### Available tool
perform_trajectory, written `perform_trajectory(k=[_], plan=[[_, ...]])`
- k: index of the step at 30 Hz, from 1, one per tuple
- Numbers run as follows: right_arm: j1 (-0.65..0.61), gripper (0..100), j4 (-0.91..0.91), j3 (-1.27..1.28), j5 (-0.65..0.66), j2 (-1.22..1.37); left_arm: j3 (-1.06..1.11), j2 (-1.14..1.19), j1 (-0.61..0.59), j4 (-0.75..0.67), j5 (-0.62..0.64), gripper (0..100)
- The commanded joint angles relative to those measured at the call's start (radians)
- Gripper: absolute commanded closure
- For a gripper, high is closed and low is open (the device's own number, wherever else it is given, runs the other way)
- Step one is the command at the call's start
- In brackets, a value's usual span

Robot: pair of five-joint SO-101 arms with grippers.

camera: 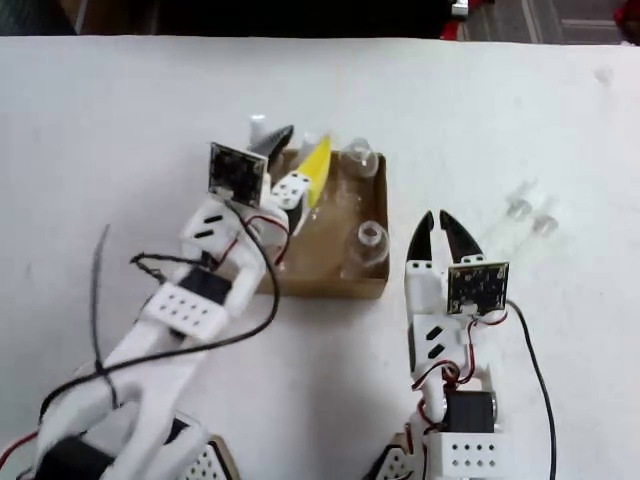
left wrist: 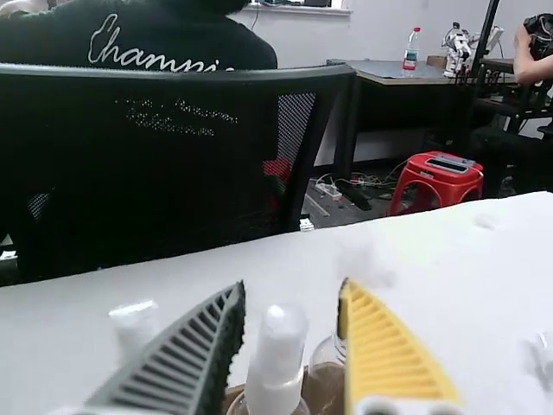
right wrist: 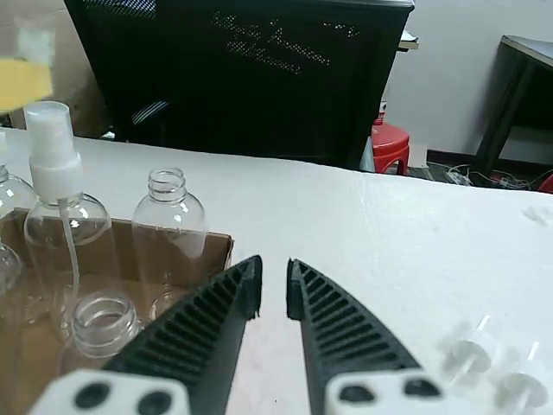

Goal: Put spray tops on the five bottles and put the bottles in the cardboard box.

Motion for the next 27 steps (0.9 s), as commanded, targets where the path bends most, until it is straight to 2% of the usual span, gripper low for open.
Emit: perform_trajectory(k=[1,4,8,12,19,23,27], plan=[[-0.002,95.6,-0.004,0.008,0.017,-0.008,-0.055,-0.209,-0.012,0.146,0.015,83],[-0.002,95.6,-0.004,0.008,0.017,-0.008,-0.124,-0.331,-0.015,0.356,0.018,83],[-0.005,95.6,-0.004,0.008,0.017,-0.008,-0.235,-0.496,-0.019,0.694,0.083,83],[-0.005,95.6,-0.001,0.008,0.017,-0.008,-0.308,-0.627,-0.104,0.933,0.098,83],[-0.007,95.6,0.001,0.008,0.017,-0.008,-0.311,-0.751,-0.346,1.125,0.094,83],[-0.007,95.6,0.002,0.008,0.017,-0.008,-0.311,-0.771,-0.380,1.234,0.094,83],[-0.007,95.6,0.002,0.008,0.017,-0.008,-0.308,-0.769,-0.367,1.283,0.098,83]])
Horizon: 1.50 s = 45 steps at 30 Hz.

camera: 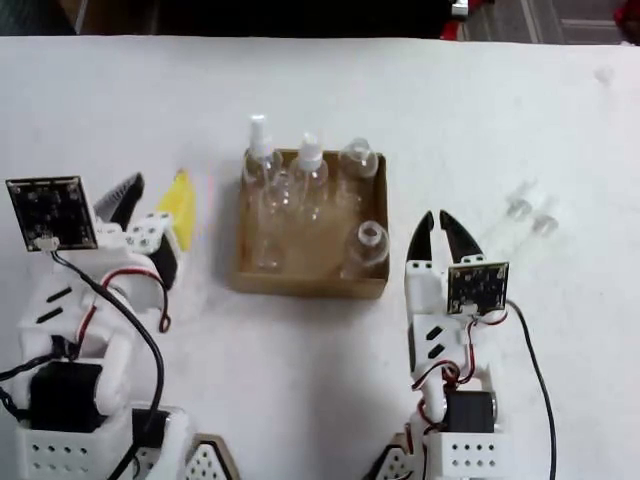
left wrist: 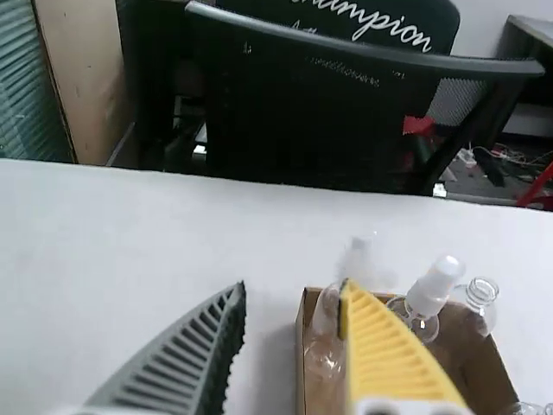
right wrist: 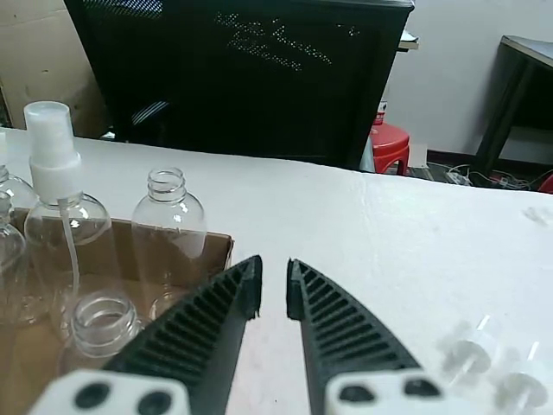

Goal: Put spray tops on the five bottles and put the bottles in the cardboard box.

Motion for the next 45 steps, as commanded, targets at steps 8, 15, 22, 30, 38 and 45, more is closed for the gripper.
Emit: perform_trajectory(k=[8,15,22,30,38,45], plan=[[-0.007,95.6,0.002,0.008,0.017,-0.008,0.054,0.122,0.222,-0.089,0.068,83],[-0.007,95.6,0.002,0.008,0.017,-0.008,-0.163,0.486,0.263,-0.106,0.064,84],[-0.007,95.6,0.001,0.008,0.017,-0.008,-0.466,0.737,0.291,0.127,0.071,95],[-0.007,95.6,0.001,0.008,0.017,-0.008,-0.586,0.917,0.335,0.081,0.071,98],[-0.007,95.6,0.002,0.008,0.017,-0.008,-0.582,1.033,0.326,-0.005,0.066,98],[-0.007,95.6,0.001,0.008,0.017,-0.008,-0.580,1.040,0.337,-0.025,0.061,98]])
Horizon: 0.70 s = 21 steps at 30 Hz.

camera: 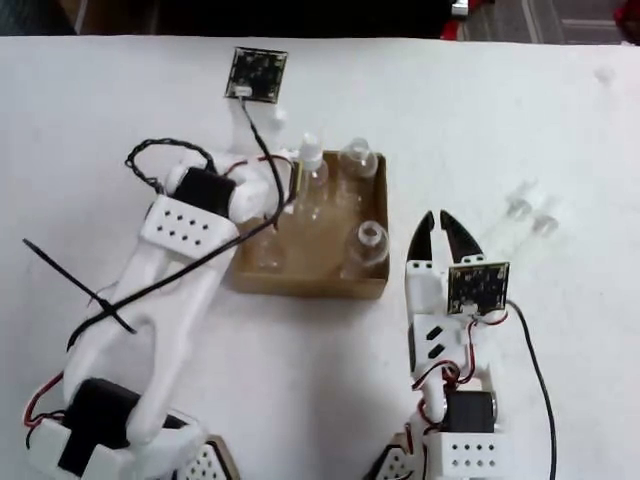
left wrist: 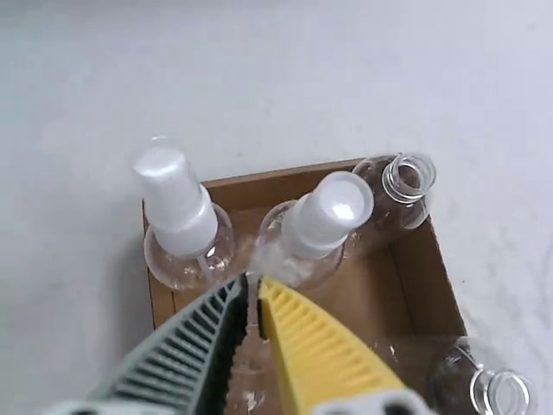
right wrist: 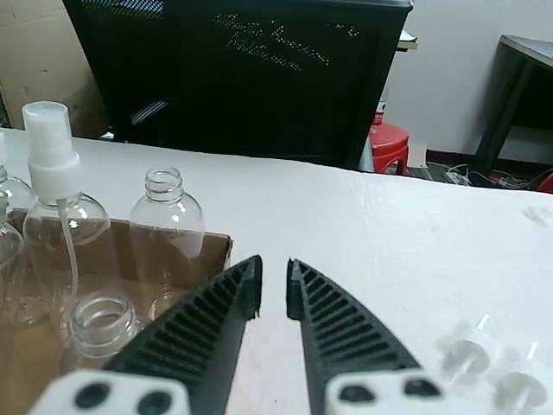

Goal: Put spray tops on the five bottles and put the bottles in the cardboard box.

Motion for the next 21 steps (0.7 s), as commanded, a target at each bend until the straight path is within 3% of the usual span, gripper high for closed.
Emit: perform_trajectory(k=[1,5,12,21], plan=[[-0.008,95.6,0.001,0.008,0.017,-0.008,-0.041,-0.004,0.012,-0.029,0.003,98],[-0.008,95.6,0.001,0.008,0.017,-0.008,-0.009,-0.004,0.010,-0.054,0.003,98],[-0.008,95.6,0.002,0.008,0.017,-0.008,0.137,-0.010,0.012,-0.270,0.003,98],[-0.008,95.6,0.002,0.008,0.017,-0.008,0.160,-0.004,-0.007,-0.282,0.003,98]])
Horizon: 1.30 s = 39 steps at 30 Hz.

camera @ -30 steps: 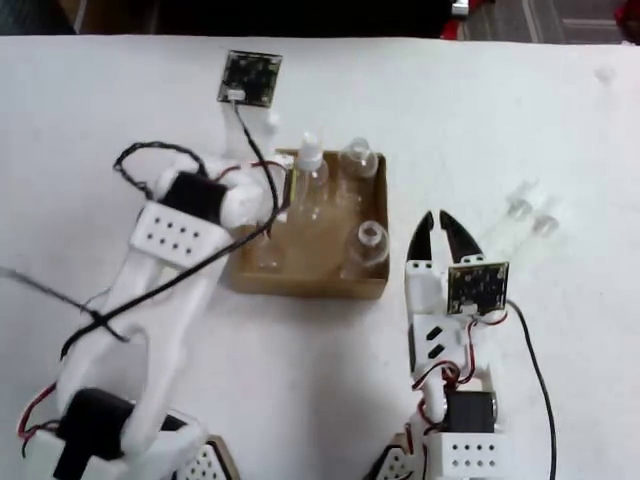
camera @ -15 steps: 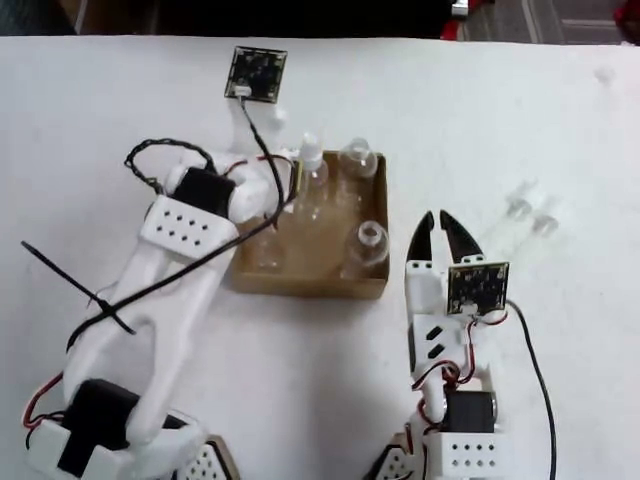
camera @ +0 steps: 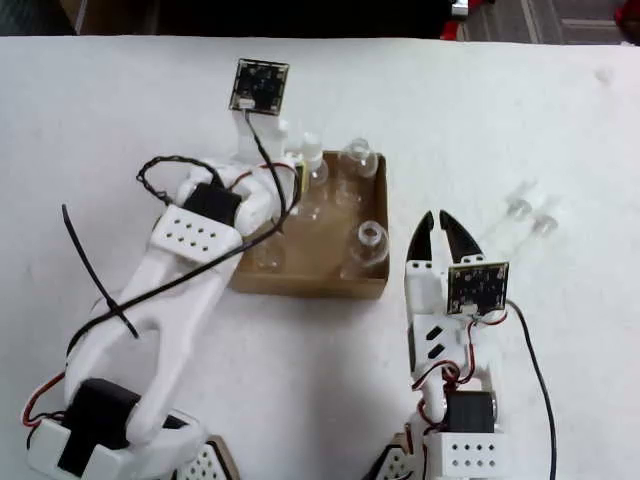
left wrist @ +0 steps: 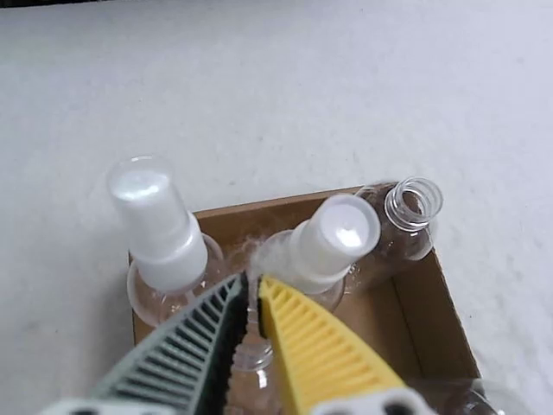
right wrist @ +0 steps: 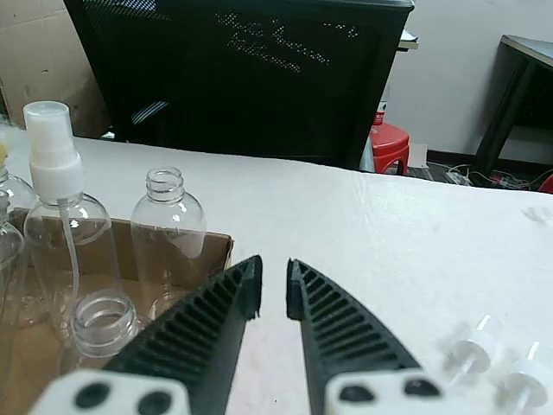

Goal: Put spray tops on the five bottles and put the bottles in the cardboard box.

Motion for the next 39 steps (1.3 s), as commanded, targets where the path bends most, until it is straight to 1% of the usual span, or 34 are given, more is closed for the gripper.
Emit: perform_trajectory(k=[1,18,23,32,39], plan=[[-0.007,95.6,0.002,0.008,0.017,-0.008,-0.002,-0.005,-0.007,-0.023,0.003,98],[-0.007,95.6,0.002,0.008,0.017,-0.008,0.038,-0.005,-0.007,-0.014,0.003,98],[-0.007,95.6,0.002,0.008,0.017,-0.008,0.029,-0.015,0.002,0.069,0.003,98],[-0.007,95.6,0.002,0.008,0.017,-0.008,0.038,-0.051,0.002,0.094,0.003,98],[-0.007,95.6,0.001,0.008,0.017,-0.008,0.038,-0.163,0.024,0.222,0.002,98]])
